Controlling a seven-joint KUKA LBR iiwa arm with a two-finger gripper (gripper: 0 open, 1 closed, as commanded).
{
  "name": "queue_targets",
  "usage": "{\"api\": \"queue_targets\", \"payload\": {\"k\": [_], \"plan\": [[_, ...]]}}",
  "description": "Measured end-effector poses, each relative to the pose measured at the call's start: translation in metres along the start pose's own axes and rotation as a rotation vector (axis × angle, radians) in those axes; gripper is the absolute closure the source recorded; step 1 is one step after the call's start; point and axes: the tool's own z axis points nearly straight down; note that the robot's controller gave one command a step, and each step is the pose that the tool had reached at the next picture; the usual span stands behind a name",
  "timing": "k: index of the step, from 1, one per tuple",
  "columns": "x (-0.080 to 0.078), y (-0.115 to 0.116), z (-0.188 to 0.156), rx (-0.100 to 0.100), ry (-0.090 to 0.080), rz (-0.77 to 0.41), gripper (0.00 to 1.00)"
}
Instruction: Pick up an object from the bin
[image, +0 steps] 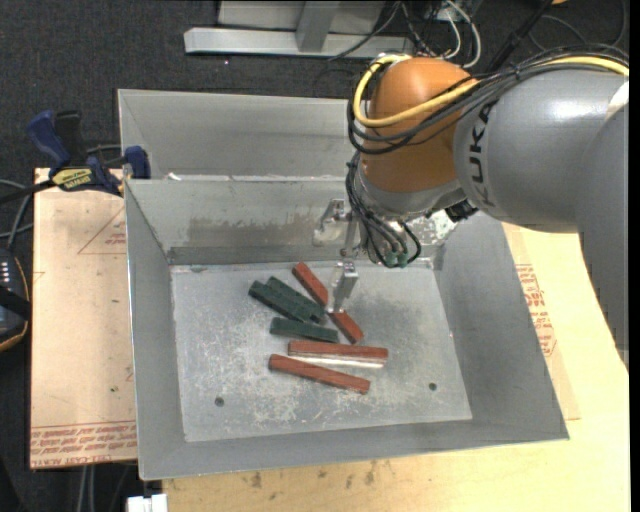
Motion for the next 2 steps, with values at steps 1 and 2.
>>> {"api": "queue_targets", "payload": {"k": [1,2], "plan": [[0.008,0.003,0.054,0.0,-0.002,0.121,0.0],[0.013,0.011,0.075,0.001,0.002,0.035,0.0]]}}
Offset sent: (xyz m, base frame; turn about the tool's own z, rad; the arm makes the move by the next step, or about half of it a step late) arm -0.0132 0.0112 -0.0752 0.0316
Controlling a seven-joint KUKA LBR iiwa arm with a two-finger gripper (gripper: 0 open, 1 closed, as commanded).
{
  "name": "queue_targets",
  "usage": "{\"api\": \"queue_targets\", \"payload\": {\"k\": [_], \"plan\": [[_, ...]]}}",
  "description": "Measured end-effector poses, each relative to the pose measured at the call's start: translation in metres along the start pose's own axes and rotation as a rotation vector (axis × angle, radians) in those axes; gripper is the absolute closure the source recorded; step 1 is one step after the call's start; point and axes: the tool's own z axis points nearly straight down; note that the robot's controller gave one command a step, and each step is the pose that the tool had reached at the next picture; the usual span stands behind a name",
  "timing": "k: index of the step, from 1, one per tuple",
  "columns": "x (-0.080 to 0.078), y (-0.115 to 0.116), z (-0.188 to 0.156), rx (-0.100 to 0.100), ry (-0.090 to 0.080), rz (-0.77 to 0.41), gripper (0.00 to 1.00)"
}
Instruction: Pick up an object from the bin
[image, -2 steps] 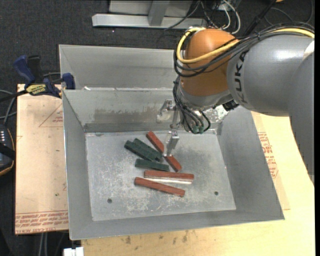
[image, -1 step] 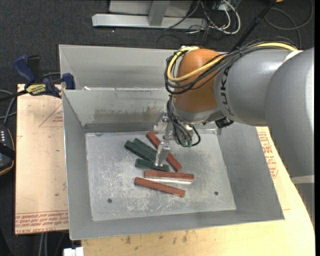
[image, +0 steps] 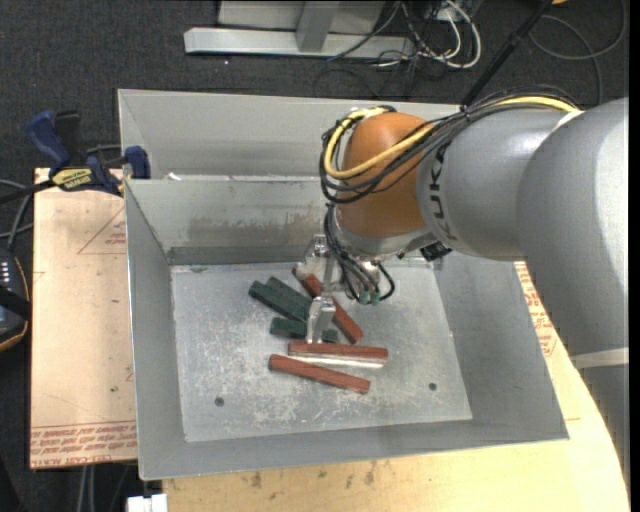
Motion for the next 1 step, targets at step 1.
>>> {"api": "queue_targets", "payload": {"k": [1], "plan": [[0.0076,0.0051,-0.0077,0.0,0.0,0.251,0.0]]}}
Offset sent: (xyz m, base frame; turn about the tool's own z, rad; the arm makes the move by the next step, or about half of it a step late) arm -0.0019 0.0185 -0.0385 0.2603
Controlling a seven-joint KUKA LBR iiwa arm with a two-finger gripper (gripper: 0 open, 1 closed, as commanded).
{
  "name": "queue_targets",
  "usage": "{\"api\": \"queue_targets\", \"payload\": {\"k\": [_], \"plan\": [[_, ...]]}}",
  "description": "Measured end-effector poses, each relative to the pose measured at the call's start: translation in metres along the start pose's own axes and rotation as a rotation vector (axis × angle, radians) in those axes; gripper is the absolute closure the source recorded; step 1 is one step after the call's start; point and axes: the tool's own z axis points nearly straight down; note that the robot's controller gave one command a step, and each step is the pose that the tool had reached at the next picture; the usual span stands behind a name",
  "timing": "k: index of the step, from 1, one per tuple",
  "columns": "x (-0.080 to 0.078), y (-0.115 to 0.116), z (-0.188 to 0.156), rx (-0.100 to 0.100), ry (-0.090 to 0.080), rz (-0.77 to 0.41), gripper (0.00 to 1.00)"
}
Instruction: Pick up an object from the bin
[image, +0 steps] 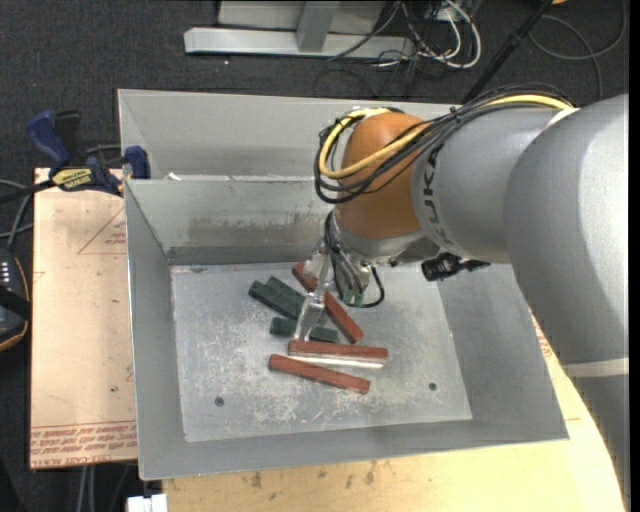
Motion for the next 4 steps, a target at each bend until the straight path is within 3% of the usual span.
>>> {"api": "queue_targets", "payload": {"k": [1,2,4], "plan": [[-0.0063,0.0161,0.0347,-0.009,-0.015,0.006,0.0],[0.0012,0.0161,0.0369,-0.015,-0.025,0.21,1.0],[0.0024,0.0155,0.0341,-0.011,-0.018,0.21,1.0]]}}
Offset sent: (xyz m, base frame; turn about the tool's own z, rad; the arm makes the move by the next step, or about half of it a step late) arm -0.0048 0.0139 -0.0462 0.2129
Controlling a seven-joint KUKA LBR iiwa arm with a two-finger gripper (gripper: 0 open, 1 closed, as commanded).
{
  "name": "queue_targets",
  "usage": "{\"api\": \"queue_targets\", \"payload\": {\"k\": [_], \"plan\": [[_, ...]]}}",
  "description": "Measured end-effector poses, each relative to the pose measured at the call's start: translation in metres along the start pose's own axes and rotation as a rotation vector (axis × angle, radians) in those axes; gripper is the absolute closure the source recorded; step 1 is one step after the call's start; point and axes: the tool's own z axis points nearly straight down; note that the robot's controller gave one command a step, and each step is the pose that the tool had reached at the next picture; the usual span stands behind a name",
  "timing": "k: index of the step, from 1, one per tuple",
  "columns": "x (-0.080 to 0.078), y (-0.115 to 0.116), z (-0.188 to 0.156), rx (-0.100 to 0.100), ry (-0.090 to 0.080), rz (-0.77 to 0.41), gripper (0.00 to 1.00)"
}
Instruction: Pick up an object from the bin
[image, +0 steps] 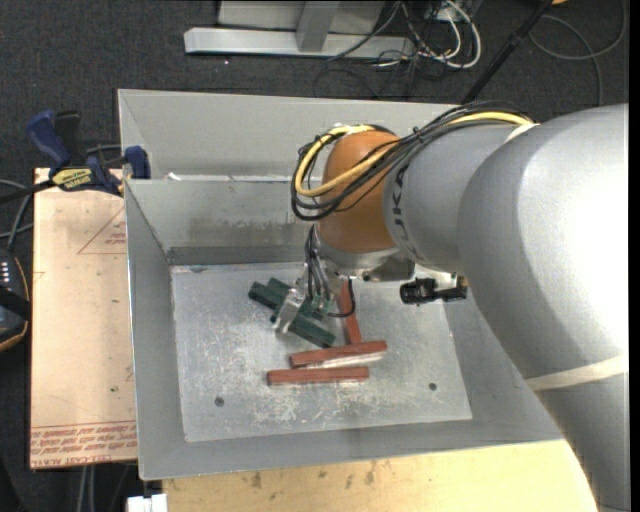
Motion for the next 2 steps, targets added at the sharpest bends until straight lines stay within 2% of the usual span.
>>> {"api": "queue_targets", "payload": {"k": [1,2], "plan": [[0.0018,-0.0013,-0.012,0.011,0.015,-0.001,1.0],[-0.0007,0.0005,-0.0215,0.01,0.014,-0.002,1.0]]}}
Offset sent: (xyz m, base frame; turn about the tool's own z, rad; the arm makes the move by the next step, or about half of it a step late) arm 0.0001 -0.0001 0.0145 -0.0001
